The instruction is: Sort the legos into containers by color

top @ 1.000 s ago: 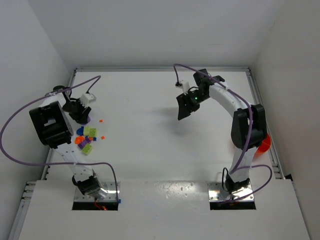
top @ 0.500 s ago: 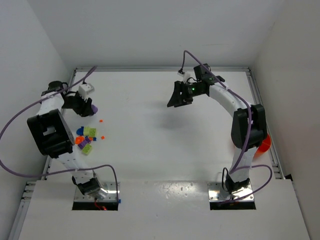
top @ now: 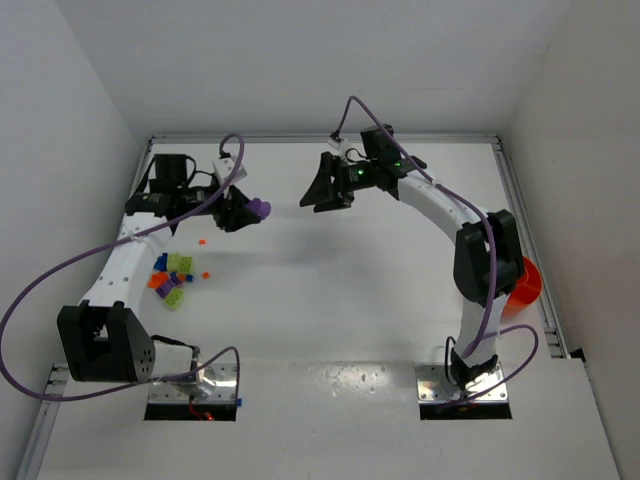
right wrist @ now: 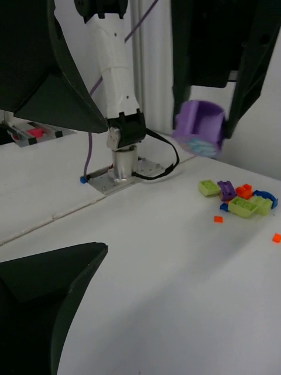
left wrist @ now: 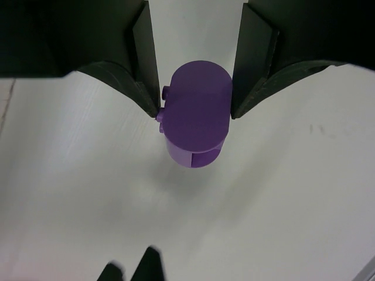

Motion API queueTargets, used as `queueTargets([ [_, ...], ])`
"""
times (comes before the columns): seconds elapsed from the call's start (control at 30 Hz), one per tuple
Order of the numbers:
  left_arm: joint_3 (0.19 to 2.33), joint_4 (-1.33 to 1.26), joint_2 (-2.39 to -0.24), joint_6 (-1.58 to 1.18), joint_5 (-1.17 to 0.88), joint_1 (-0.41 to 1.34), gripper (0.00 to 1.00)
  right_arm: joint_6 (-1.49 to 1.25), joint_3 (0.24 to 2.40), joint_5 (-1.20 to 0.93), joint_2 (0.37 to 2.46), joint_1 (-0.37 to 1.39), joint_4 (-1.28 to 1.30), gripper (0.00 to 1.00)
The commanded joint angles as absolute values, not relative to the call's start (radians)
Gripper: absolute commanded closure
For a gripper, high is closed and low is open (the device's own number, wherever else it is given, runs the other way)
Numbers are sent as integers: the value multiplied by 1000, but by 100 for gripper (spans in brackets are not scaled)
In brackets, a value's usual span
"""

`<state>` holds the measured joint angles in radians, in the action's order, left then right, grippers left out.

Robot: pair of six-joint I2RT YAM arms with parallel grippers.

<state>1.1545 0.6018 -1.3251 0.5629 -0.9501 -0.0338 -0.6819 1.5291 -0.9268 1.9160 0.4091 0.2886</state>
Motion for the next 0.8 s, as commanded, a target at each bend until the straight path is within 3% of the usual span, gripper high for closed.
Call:
queueTargets([
  [0.0,1149,457,-1287,378,-968,49,83,-726,1627,-925,1936,454,259,24],
  [0.27,1160,397,-1305,279,-948,155,83,-678,1749,-861,1970,518,308,21],
  [0.63,1169,388,-1315,261,-920,175,83,-689,1740,-882,1979,557,298,21],
  [0.73,1178,388,-1315,261,-920,175,83,-689,1740,-873,1979,557,298,28],
  [0.77,1178,388,-1315,261,-920,175,83,-689,1740,-873,1979,557,298,34],
])
